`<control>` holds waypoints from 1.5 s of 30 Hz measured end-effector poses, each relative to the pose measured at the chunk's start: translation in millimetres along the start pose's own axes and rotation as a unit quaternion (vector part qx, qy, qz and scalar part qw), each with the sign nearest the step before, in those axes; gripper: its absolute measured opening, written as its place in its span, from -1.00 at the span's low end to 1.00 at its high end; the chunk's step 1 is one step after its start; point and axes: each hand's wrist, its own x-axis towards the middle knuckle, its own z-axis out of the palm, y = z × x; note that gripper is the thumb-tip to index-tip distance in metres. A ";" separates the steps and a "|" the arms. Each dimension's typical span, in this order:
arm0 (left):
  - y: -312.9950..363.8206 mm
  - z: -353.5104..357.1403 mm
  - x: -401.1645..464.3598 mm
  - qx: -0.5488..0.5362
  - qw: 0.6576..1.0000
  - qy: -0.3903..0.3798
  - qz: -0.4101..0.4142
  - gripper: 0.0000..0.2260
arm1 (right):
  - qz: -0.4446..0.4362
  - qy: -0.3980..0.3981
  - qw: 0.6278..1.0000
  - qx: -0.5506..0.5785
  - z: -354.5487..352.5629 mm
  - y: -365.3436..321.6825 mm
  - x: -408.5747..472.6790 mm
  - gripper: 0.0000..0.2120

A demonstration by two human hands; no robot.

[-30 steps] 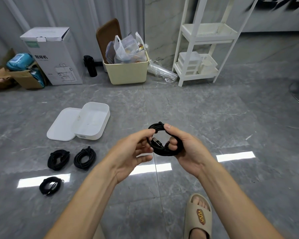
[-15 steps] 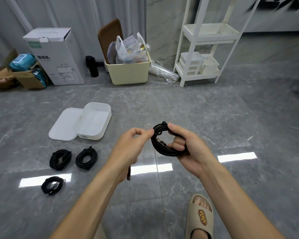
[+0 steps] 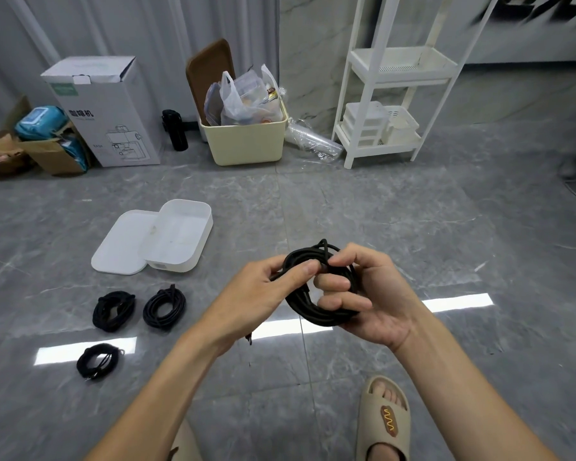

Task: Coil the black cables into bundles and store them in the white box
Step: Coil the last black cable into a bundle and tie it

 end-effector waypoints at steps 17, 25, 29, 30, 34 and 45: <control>11.4 -2.5 -7.3 -0.016 0.997 -0.050 0.049 -0.69 | 0.028 -0.011 0.999 -0.028 8.8 7.9 -4.3 -0.64; 5.9 -8.4 -6.1 -0.019 0.993 -0.071 0.095 -0.67 | -0.059 0.133 0.984 -0.106 15.4 16.9 2.8 -0.46; 3.0 -12.7 -5.5 -0.004 0.995 -0.042 0.094 -0.77 | -0.123 0.130 0.975 -0.130 17.7 19.1 4.0 -0.46; 1.4 -13.7 -5.1 0.000 0.995 -0.034 0.089 -0.80 | -0.130 0.121 0.975 -0.134 17.8 19.2 3.8 -0.45; 0.6 -13.4 -4.6 -0.004 0.996 -0.035 0.081 -0.83 | -0.120 0.076 0.976 -0.162 16.0 17.2 1.6 -0.50; 4.1 -11.6 -5.0 0.013 0.993 -0.086 0.077 -0.74 | -0.016 0.050 0.975 -0.214 8.7 9.3 -5.8 -0.43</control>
